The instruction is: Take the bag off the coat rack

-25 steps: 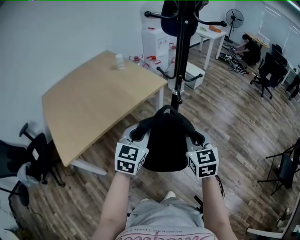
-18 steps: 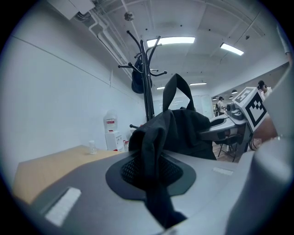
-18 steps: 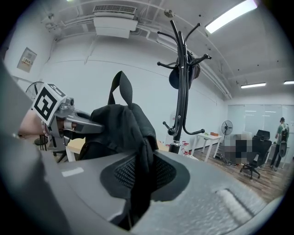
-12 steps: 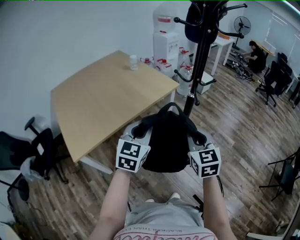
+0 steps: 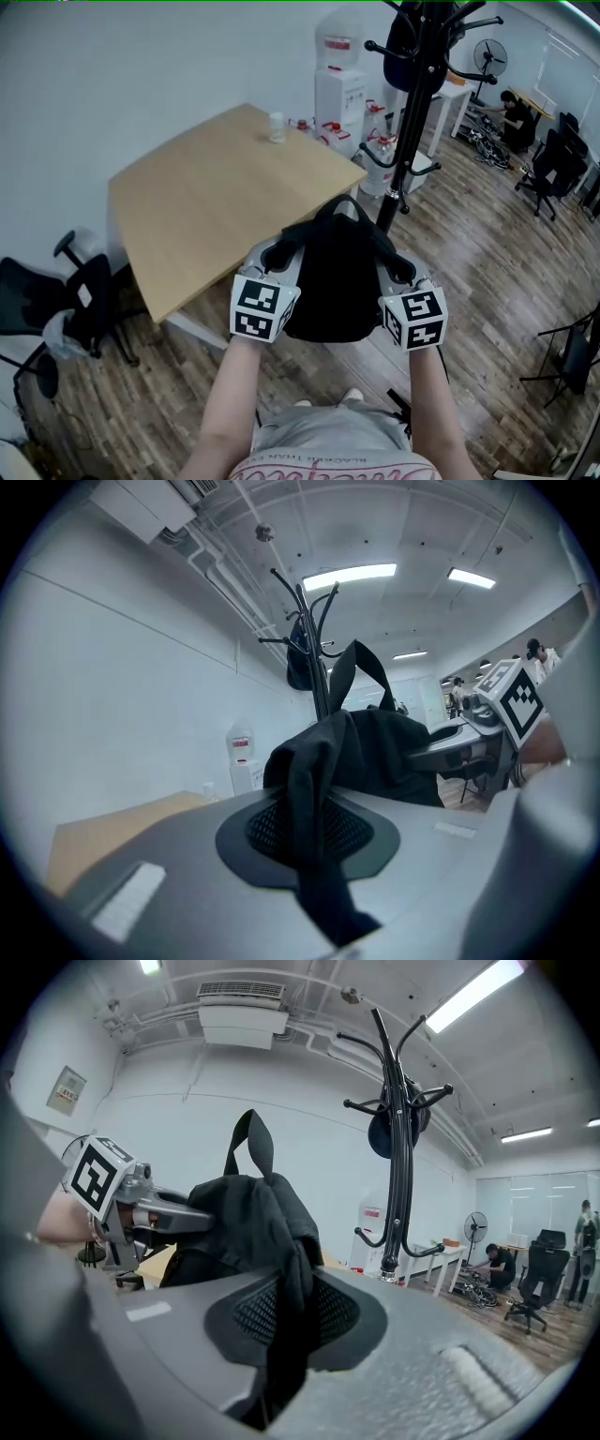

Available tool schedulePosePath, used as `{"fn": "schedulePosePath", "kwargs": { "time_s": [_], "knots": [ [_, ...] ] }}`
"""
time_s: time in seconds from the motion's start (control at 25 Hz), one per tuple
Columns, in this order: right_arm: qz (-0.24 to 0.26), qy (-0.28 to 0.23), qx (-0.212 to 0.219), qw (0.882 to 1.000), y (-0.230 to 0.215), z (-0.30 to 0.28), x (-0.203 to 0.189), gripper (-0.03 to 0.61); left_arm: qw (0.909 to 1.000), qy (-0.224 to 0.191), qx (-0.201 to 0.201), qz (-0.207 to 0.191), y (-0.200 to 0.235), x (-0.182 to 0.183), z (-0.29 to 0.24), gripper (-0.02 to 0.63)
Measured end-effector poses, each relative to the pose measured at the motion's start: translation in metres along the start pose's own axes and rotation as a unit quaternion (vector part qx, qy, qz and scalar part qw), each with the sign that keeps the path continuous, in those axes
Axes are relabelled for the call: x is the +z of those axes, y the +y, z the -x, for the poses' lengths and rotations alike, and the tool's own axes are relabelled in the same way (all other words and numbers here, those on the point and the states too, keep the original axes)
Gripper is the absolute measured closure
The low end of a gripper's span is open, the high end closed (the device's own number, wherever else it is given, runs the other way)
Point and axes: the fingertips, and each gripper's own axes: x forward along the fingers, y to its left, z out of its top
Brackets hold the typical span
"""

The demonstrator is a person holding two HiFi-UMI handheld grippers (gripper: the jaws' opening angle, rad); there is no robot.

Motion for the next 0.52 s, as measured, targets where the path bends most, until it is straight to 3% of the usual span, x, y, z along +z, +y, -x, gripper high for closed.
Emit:
{"fn": "schedulePosePath", "kwargs": {
  "time_s": [0.52],
  "knots": [
    [-0.008, -0.031, -0.006, 0.999, -0.006, 0.0, 0.041, 0.537, 0.9992, -0.039, 0.009, 0.001, 0.014, 0.044, 0.005, 0.546]
  ]
}}
